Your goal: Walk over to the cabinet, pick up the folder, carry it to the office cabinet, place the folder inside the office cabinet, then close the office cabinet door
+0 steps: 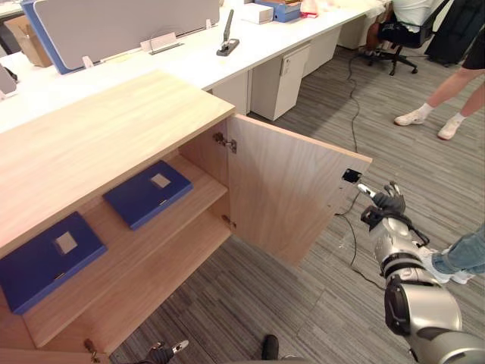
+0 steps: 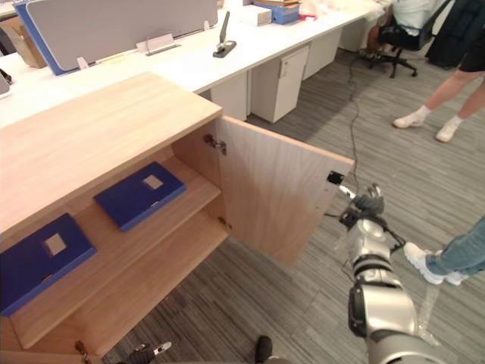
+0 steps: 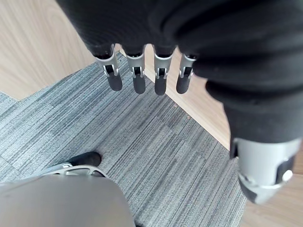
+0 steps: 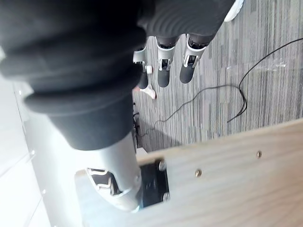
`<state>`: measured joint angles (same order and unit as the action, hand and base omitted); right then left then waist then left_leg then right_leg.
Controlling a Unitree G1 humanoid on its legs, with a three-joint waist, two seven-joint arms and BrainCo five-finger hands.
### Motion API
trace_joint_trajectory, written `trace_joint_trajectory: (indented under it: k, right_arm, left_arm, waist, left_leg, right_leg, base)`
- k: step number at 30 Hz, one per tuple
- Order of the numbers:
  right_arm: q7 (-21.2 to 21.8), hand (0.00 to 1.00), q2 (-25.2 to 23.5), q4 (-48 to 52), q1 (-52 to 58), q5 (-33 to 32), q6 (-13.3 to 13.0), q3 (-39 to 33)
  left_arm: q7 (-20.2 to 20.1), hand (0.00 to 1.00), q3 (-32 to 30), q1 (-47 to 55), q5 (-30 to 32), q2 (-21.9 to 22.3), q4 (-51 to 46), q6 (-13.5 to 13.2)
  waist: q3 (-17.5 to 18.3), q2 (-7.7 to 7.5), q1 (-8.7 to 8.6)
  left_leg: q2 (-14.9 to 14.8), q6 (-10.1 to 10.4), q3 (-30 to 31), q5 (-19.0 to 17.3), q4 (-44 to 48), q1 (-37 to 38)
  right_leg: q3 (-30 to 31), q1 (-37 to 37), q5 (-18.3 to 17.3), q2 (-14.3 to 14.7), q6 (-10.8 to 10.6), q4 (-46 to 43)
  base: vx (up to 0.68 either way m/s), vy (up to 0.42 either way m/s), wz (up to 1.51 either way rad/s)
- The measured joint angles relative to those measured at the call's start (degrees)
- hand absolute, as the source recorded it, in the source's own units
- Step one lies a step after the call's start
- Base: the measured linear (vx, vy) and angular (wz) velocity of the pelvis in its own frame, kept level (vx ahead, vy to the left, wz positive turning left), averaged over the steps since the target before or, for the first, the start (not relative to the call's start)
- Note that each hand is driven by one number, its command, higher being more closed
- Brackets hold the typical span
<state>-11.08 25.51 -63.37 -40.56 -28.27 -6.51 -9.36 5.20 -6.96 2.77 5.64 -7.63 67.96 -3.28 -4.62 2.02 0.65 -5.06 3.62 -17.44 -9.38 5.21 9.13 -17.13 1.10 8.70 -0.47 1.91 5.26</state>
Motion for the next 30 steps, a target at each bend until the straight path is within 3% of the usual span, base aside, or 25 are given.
trace_joint_trajectory:
  k: [3,11,17,20,22,23,25,26,30]
  right_arm:
    - [1.14,0.0,0.24,-1.61,-4.68,0.2,0.56,3.04]
    - [0.83,0.0,1.41,-2.93,-8.15,0.56,1.35,7.75]
    - [2.12,0.0,3.49,0.19,-8.03,2.4,3.06,22.07]
    - [4.73,0.0,7.92,8.03,-4.65,2.15,3.59,33.66]
    - [10.58,0.0,12.33,16.39,-2.25,2.28,4.35,46.13]
    - [11.83,0.0,13.28,19.08,-1.95,2.4,4.43,49.0]
    - [19.39,0.0,17.2,30.89,-2.05,3.81,4.16,59.71]
    - [22.46,0.0,17.78,37.34,-1.86,4.42,3.63,63.69]
    - [29.64,0.0,15.81,47.88,-2.22,7.63,1.84,71.21]
  left_arm:
    - [-0.01,0.0,1.61,-0.67,-0.58,0.05,-0.01,-0.06]
    - [0.0,0.0,2.68,-1.45,-0.92,0.16,-0.08,-0.1]
    - [-0.08,0.0,2.47,-1.5,-0.84,0.13,-0.37,-0.11]
    - [-0.67,0.0,2.39,-1.5,-0.68,0.13,-0.36,-0.01]
    - [-1.34,0.0,2.39,-1.57,-0.67,0.08,-0.33,0.02]
    - [-1.59,0.0,2.39,-1.55,-0.66,0.08,-0.31,0.02]
    - [-2.45,0.0,2.51,-2.57,-0.65,0.12,0.14,0.02]
    - [-2.5,0.0,2.55,-3.33,-0.64,0.1,0.1,-0.03]
    - [-3.06,0.0,2.76,-6.34,-0.44,0.22,0.13,-0.32]
  waist:
    - [-0.85,0.91,0.33]
    - [-2.01,1.56,0.13]
    - [-2.07,1.65,-1.3]
    - [-2.06,1.62,-1.85]
    - [-1.98,1.51,-3.07]
    - [-1.91,1.44,-3.62]
    - [-1.62,1.24,-4.2]
    - [-1.3,0.82,-4.29]
    - [0.88,-0.57,-3.52]
  left_leg:
    - [0.0,0.0,1.49,0.0,-0.03,-0.14]
    - [-0.01,0.03,2.33,0.04,0.11,-1.19]
    - [-0.3,0.12,2.14,0.08,0.14,-1.5]
    - [-0.81,0.27,1.34,0.16,0.37,-1.94]
    - [-1.5,0.36,0.75,0.22,0.66,-1.96]
    - [-1.69,0.4,0.71,0.24,0.87,-1.96]
    - [-2.26,0.53,0.68,0.34,1.33,-1.95]
    - [-2.54,0.81,0.8,0.53,1.27,-2.18]
    - [-3.25,1.86,1.34,1.18,0.65,-3.46]
  right_leg:
    - [-0.92,-0.1,0.01,-0.14,0.01,0.0]
    - [-1.71,0.42,0.18,-0.26,0.19,-0.01]
    - [-1.31,0.97,0.2,0.13,0.24,0.0]
    - [-0.33,1.8,0.09,0.84,0.37,0.0]
    - [0.55,2.07,-0.2,1.69,0.55,-0.01]
    - [0.81,2.06,-0.27,1.9,0.6,-0.01]
    - [2.01,2.37,-0.28,2.82,1.14,0.0]
    - [2.16,2.75,-0.33,3.22,1.33,0.0]
    - [2.35,4.46,-0.37,4.34,1.47,-0.02]
  base:
    - [-0.05,-0.005,0.15]
    - [-0.04,0.009,0.03]
    - [-0.02,0.003,-0.05]
    - [-0.03,-0.023,-0.21]
    - [-0.01,-0.055,-0.24]
    - [-0.01,-0.065,-0.27]
    - [-0.02,-0.08,-0.31]
    - [-0.02,-0.097,-0.19]
    - [-0.03,-0.096,-0.01]
